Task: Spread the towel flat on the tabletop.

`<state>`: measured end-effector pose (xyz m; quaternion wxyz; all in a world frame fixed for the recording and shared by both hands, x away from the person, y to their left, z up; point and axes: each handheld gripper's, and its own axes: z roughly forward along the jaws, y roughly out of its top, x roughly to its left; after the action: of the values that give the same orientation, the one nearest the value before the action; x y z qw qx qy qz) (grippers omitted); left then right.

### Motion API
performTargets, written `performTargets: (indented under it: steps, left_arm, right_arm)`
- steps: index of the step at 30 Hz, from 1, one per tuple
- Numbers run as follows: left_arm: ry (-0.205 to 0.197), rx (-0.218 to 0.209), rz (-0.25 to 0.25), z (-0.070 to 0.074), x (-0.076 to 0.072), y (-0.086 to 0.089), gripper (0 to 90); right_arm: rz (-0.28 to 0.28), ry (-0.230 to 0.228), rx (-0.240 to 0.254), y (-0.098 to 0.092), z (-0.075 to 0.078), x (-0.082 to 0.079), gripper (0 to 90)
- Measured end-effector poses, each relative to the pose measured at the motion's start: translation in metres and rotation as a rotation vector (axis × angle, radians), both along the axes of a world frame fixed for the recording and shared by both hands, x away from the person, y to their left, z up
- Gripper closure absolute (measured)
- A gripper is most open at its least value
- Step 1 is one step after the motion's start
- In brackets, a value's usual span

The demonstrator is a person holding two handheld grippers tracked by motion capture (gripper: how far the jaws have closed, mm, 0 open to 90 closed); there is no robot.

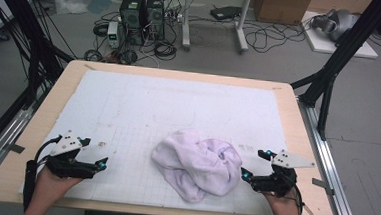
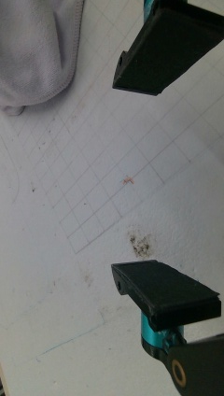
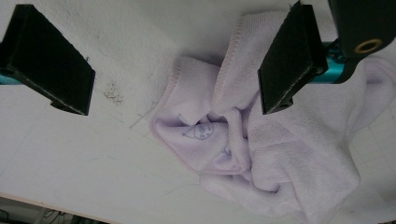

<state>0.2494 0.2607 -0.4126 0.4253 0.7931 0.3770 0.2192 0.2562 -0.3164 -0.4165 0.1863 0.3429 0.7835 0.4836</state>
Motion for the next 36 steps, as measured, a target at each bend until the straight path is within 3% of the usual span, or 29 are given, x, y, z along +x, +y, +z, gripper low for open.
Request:
performTargets:
  steps: [24,29,33,36]
  left_arm:
    - [0.001,0.001,-0.001,-0.001,0.0,-0.001,10.9]
    - [0.007,0.005,0.003,-0.002,0.002,-0.001,10.9]
    - [0.009,0.006,0.005,-0.003,0.002,-0.002,10.9]
    - [0.009,0.003,0.005,-0.003,0.003,-0.003,10.9]
  right_arm:
    - [0.014,0.011,0.011,0.0,0.001,0.002,10.1]
    - [0.048,0.008,0.029,0.007,0.008,0.007,10.1]
    - [0.099,0.005,0.035,0.021,0.019,0.013,10.1]
    - [0.164,0.01,0.039,0.042,0.026,0.022,10.1]
